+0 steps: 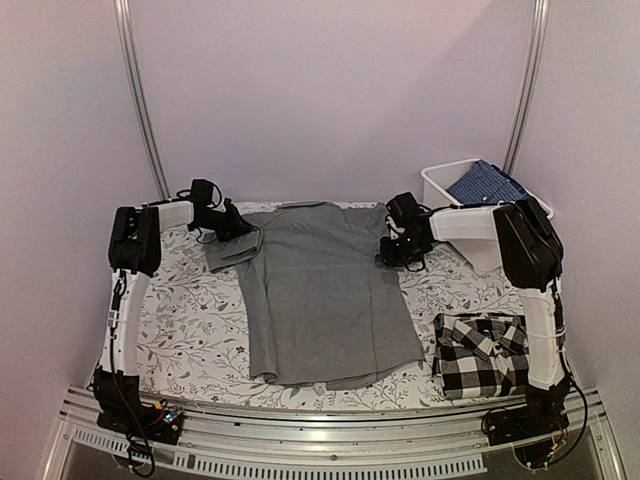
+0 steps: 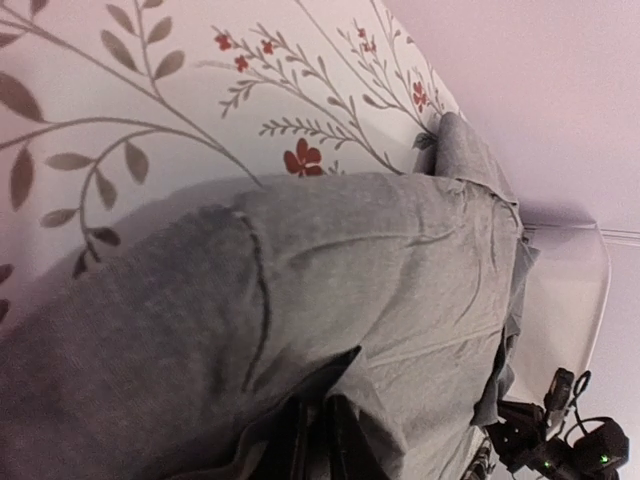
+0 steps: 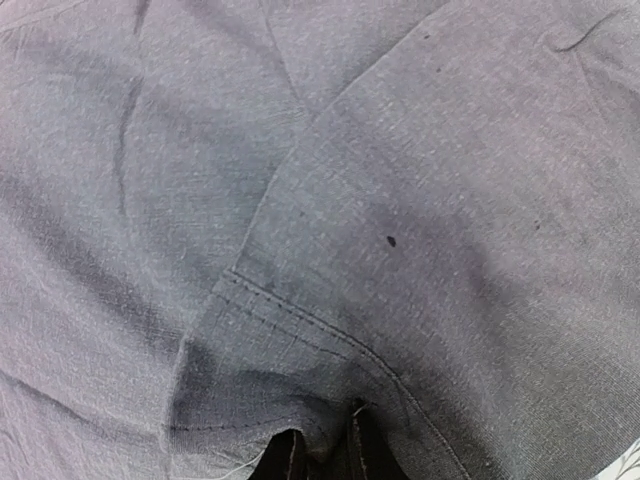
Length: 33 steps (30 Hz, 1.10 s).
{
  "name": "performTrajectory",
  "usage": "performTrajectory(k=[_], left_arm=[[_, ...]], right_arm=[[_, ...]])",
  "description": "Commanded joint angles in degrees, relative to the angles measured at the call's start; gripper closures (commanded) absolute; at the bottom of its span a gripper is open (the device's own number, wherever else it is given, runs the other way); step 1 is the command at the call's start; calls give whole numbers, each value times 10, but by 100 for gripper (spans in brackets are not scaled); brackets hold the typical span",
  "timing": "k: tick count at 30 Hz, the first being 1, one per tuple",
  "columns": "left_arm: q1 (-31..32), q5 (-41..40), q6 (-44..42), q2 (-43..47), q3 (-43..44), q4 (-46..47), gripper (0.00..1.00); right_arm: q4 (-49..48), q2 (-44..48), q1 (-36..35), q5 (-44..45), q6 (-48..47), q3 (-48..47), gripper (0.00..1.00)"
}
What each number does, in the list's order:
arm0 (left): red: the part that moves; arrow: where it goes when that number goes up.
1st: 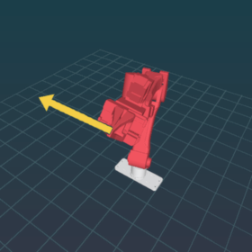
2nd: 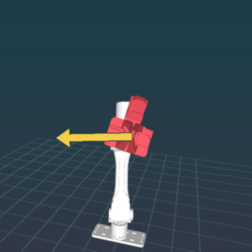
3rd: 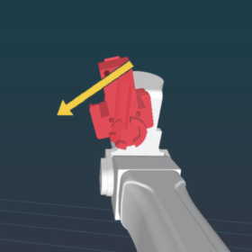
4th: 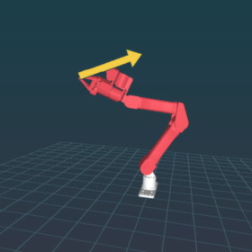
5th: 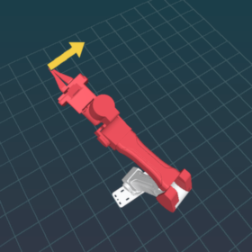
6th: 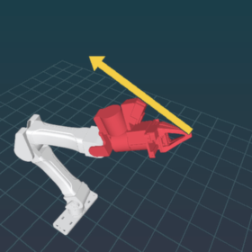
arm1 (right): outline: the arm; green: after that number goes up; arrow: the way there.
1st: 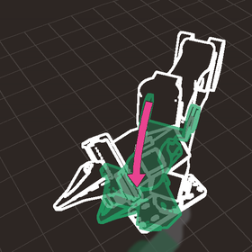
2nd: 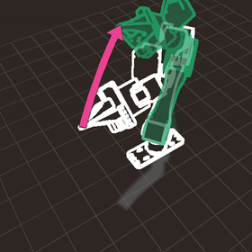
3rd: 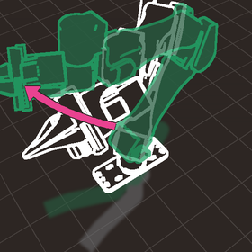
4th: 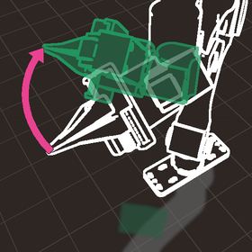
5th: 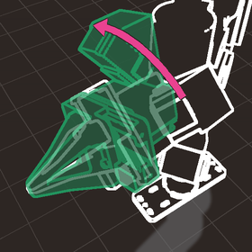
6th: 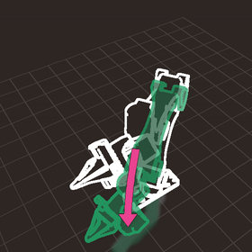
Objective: Fold and stack the long sleeve shirts
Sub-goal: Flatten out the crumpled shirt at the center of the board.
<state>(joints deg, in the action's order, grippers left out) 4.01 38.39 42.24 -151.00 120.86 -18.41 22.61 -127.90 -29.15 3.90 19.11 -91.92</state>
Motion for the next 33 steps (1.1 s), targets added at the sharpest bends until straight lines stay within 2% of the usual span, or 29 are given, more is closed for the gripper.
performTrajectory(k=[1,5,8,13,21,27,33], left_arm=[[-35,-52,-67,52,14,-75,92],[-39,-46,-111,90,3,-109,93],[-21,-61,-132,149,-48,-110,93],[30,-71,-109,270,-189,-61,94],[116,-74,-24,412,-494,67,97],[142,-96,-4,434,-600,126,98],[150,-129,-12,418,-613,123,100]], right_arm=[[79,-36,29,18,-28,-5,85],[83,-3,29,10,-32,-2,85],[80,26,17,11,-29,14,84],[71,61,-12,39,-12,47,84],[63,82,-20,42,0,60,84],[63,72,-21,37,-2,53,84],[63,72,-22,39,-2,57,84]])
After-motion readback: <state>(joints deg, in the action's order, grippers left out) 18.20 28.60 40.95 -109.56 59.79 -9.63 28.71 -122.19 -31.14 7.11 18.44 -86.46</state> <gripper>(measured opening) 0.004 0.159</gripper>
